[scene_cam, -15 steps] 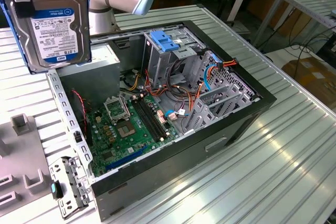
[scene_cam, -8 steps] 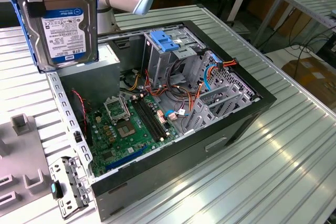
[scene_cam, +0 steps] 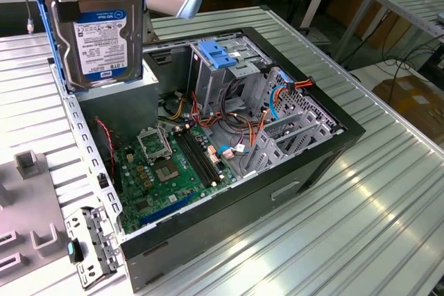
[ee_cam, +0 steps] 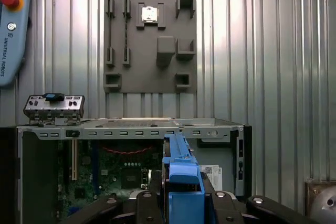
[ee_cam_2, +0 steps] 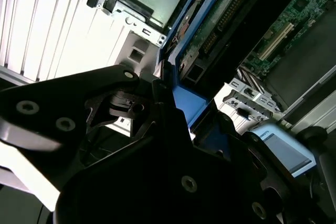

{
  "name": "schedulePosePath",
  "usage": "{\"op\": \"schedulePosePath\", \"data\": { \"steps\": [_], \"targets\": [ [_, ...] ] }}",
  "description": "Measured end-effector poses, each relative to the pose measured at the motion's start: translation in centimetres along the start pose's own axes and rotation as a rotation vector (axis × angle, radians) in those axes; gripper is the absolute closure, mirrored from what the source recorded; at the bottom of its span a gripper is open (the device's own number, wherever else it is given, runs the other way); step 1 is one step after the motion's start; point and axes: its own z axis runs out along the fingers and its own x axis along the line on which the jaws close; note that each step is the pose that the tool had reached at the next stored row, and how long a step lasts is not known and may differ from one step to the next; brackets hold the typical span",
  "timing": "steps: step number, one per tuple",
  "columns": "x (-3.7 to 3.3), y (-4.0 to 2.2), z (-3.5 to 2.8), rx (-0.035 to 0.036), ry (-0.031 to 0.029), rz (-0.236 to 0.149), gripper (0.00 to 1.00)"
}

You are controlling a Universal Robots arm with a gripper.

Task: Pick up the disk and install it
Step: 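Pick up the disk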

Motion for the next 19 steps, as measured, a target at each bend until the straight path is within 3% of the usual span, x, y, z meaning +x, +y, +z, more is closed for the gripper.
{"op": "schedulePosePath", "data": {
  "steps": [6,11,15,19],
  "targets": [
    [0.77,-1.01,-0.04,0.0,0.0,0.0,0.63],
    [1.01,-2.36,-0.06,0.0,0.0,0.0,0.63],
    [1.07,-3.61,-0.08,0.0,0.0001,0.0,0.63],
    [1.15,-5.25,-0.12,0.0,0.0002,0.0,0.63]
  ]
}}
